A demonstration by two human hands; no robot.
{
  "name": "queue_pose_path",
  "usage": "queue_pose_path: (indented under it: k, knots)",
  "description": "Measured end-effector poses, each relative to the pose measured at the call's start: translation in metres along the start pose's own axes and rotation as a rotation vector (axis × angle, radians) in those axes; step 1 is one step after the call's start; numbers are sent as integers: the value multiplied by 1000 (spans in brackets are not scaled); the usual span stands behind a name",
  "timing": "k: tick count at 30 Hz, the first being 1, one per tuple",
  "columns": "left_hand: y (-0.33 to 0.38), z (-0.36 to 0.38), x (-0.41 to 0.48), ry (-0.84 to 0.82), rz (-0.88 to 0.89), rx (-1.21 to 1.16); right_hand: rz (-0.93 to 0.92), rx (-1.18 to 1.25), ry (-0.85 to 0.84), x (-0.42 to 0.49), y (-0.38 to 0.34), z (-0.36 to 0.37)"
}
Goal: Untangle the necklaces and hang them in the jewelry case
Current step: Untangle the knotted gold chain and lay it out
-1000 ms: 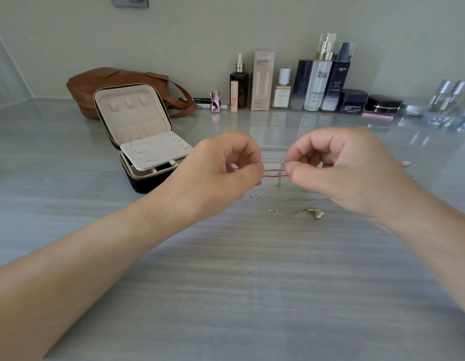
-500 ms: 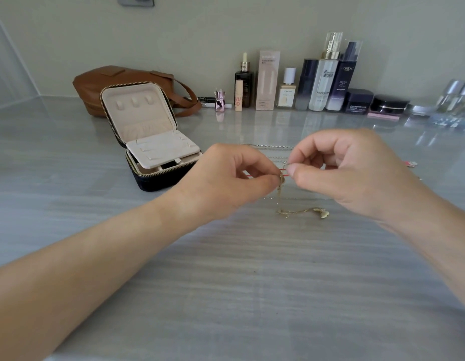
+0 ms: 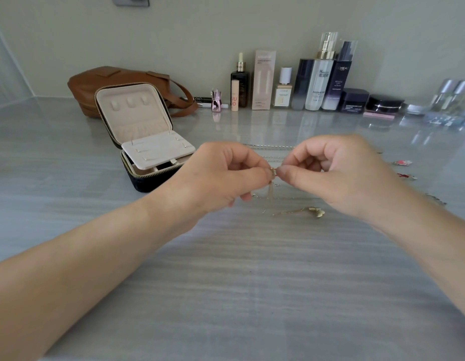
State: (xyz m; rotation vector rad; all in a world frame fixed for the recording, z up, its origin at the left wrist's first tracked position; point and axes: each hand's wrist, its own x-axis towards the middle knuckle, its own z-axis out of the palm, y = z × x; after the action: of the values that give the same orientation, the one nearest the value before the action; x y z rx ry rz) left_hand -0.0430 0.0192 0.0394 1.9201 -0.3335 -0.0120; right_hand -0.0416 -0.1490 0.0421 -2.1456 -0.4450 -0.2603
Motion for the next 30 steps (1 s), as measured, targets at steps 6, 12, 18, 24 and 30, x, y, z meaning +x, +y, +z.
queue_pose_path:
  k: [6, 12, 18, 24, 30]
  knots:
    - [-2, 0, 1, 28, -28, 10, -37, -20, -58, -4, -4, 1]
    - [-1, 2, -1, 47, 57, 108, -62, -118, -28, -3, -1, 5]
    - [-2, 2, -2, 75, 90, 180, -71, -123, 22, -3, -3, 4]
    - [2, 1, -1, 65, 37, 119, -19, 2, 9, -2, -2, 3]
    - [1, 0, 0, -13, -77, -38, 47, 129, -9, 0, -2, 2]
